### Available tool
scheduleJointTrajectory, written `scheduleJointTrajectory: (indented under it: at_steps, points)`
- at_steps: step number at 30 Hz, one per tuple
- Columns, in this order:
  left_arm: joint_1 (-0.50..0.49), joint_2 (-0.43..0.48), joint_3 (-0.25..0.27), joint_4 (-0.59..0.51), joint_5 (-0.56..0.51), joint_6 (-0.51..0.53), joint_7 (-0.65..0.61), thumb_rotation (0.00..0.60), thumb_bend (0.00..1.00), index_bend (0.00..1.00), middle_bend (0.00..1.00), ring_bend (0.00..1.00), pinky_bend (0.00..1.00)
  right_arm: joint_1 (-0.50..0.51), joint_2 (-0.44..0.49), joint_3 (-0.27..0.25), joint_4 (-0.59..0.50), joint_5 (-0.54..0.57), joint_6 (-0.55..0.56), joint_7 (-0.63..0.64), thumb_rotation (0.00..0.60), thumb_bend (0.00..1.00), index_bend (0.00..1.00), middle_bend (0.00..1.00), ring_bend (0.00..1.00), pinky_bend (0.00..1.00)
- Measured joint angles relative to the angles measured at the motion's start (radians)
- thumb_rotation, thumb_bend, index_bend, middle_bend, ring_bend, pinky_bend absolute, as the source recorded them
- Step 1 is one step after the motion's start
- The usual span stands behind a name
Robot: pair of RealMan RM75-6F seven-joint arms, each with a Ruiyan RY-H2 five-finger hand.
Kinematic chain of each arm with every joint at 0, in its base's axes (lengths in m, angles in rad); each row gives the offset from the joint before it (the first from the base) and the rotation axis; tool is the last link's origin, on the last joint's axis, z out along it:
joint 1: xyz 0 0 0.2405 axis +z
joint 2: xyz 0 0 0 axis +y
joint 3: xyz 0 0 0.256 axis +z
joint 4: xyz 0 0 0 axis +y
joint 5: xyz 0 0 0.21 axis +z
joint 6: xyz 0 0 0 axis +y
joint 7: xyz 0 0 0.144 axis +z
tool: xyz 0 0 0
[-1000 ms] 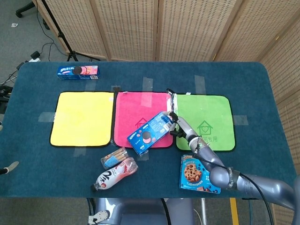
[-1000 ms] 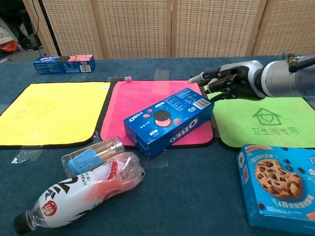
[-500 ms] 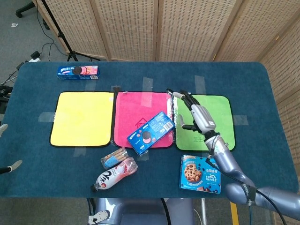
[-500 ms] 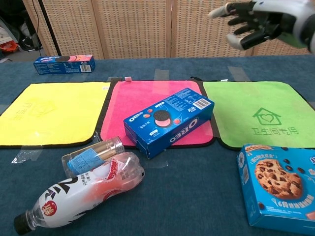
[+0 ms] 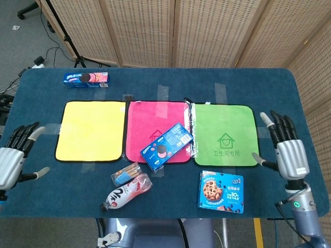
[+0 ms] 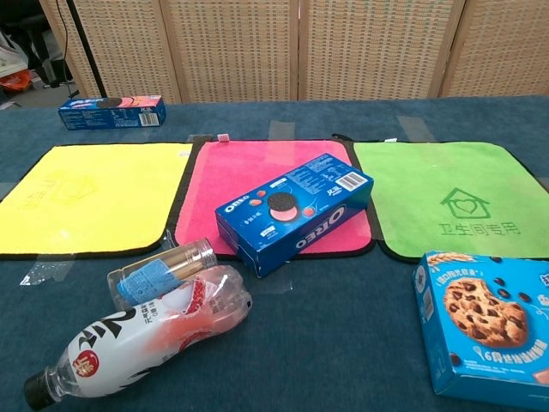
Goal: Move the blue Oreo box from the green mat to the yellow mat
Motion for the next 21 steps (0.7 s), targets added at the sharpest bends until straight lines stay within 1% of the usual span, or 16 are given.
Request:
scheduleJointTrajectory:
  at_steps: [4, 6, 10, 12, 14, 17, 21]
  points:
    - [-0.076, 0.005, -0.015, -0.05, 0.052, -0.069, 0.06, 0.6, 0.21, 0.02, 0.0, 0.0, 0.0, -0.091, -0.008, -0.014, 0.019, -0.018, 0.104, 0.051, 0.6, 0.0, 0.0, 0.0, 0.0, 0.0]
    - [-0.13, -0.002, -0.03, -0.076, 0.066, -0.126, 0.098, 0.6, 0.24, 0.05, 0.0, 0.0, 0.0, -0.11, -0.006, -0.016, 0.02, -0.025, 0.12, 0.08, 0.6, 0.0, 0.0, 0.0, 0.0, 0.0]
    - [-0.254, -0.063, -0.075, -0.108, 0.054, -0.266, 0.204, 0.6, 0.25, 0.08, 0.0, 0.0, 0.0, -0.132, 0.026, -0.006, 0.009, -0.021, 0.116, 0.136, 0.6, 0.0, 0.0, 0.0, 0.0, 0.0]
    - [-0.322, -0.114, -0.1, -0.117, 0.027, -0.348, 0.278, 0.6, 0.26, 0.13, 0.0, 0.0, 0.0, -0.137, 0.031, 0.004, 0.008, -0.015, 0.107, 0.146, 0.6, 0.0, 0.0, 0.0, 0.0, 0.0]
    - [-0.38, -0.168, -0.12, -0.121, -0.007, -0.408, 0.342, 0.6, 0.28, 0.16, 0.0, 0.0, 0.0, -0.14, 0.035, 0.012, 0.008, -0.008, 0.095, 0.152, 0.6, 0.0, 0.0, 0.0, 0.0, 0.0]
    - [-0.475, -0.268, -0.154, -0.112, -0.086, -0.496, 0.431, 0.6, 0.3, 0.19, 0.0, 0.0, 0.0, -0.144, 0.038, 0.022, 0.01, 0.001, 0.081, 0.155, 0.6, 0.0, 0.0, 0.0, 0.0, 0.0]
    - [-0.61, -0.414, -0.197, -0.047, -0.213, -0.599, 0.551, 0.6, 0.33, 0.22, 0.0, 0.0, 0.0, -0.149, 0.04, 0.036, 0.014, 0.011, 0.071, 0.161, 0.6, 0.0, 0.0, 0.0, 0.0, 0.0]
